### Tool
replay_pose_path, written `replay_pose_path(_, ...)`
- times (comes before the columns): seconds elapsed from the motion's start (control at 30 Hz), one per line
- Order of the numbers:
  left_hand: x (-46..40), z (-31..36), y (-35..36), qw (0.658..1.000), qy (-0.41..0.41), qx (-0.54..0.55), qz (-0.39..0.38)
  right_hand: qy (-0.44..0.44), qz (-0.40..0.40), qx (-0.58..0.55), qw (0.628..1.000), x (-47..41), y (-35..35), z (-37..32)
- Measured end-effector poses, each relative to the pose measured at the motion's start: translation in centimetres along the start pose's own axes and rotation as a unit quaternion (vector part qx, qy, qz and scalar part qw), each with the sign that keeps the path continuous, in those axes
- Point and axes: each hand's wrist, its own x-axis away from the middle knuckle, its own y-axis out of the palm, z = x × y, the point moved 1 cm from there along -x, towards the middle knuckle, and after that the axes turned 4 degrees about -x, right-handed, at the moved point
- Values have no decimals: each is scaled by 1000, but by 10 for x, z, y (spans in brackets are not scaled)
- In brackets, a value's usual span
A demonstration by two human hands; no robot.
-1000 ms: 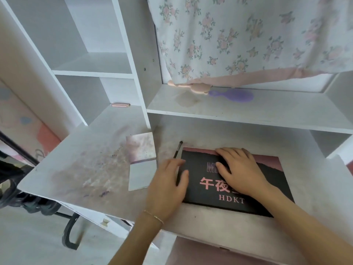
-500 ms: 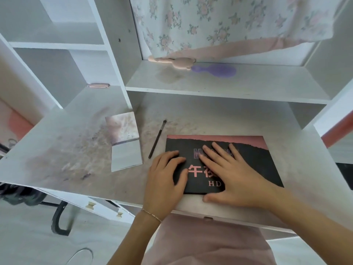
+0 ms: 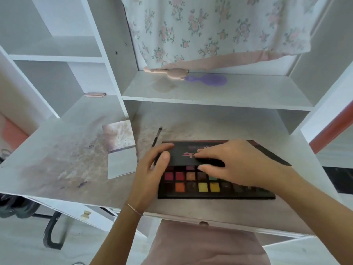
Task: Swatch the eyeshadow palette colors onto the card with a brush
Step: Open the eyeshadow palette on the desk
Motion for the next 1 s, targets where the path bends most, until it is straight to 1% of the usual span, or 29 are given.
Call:
replay_pose_path(0.03, -4, 2, -3, 1000, 11, 14, 0, 10, 21, -3, 1000, -3, -8, 0)
replay_pose_path(0.1, -15, 3, -5, 1000, 23, -1, 15, 36, 81, -1, 996, -12, -20, 3)
replay_pose_path(0.23, -46, 7, -1, 995, 33, -22, 87, 104, 195, -6, 975, -35, -32, 12)
replay_pose_path(0.3, -59, 12, -1, 993, 37, -21, 111, 131, 230, -21, 964, -43, -36, 16)
replay_pose_path(0.37, -62, 17, -3, 989, 64, -39, 124, 137, 248, -28, 959, -44, -40, 19)
replay_pose_path(0.47, -51, 17, -4, 988, 78, -44, 125, 123, 248, -65, 959, -40, -41, 21)
replay_pose_path(0.53, -42, 13, -3, 990, 62, -42, 118, 115, 241, -106, 958, -38, -35, 23)
replay_pose_path(0.6, -35, 7, -1, 992, 39, -47, 112, 108, 225, -115, 961, -37, -26, 27)
replay_pose_path(0.67, -32, 1, 2, 993, 14, -53, 109, 101, 197, -89, 971, -39, -14, 31)
replay_pose_path(0.73, -34, -6, 7, 992, -30, -58, 105, 101, 171, -50, 979, -40, -3, 36)
replay_pose_path(0.83, -45, -19, 15, 989, -98, -62, 91, 111, 158, -25, 981, -37, 10, 38)
replay_pose_path(0.93, -60, -26, 26, 985, -114, -97, 86, 101, 157, -10, 982, -29, 23, 33)
replay_pose_path(1.0, -71, -27, 34, 984, -105, -117, 83, 114, 124, 5, 986, -21, 32, 31)
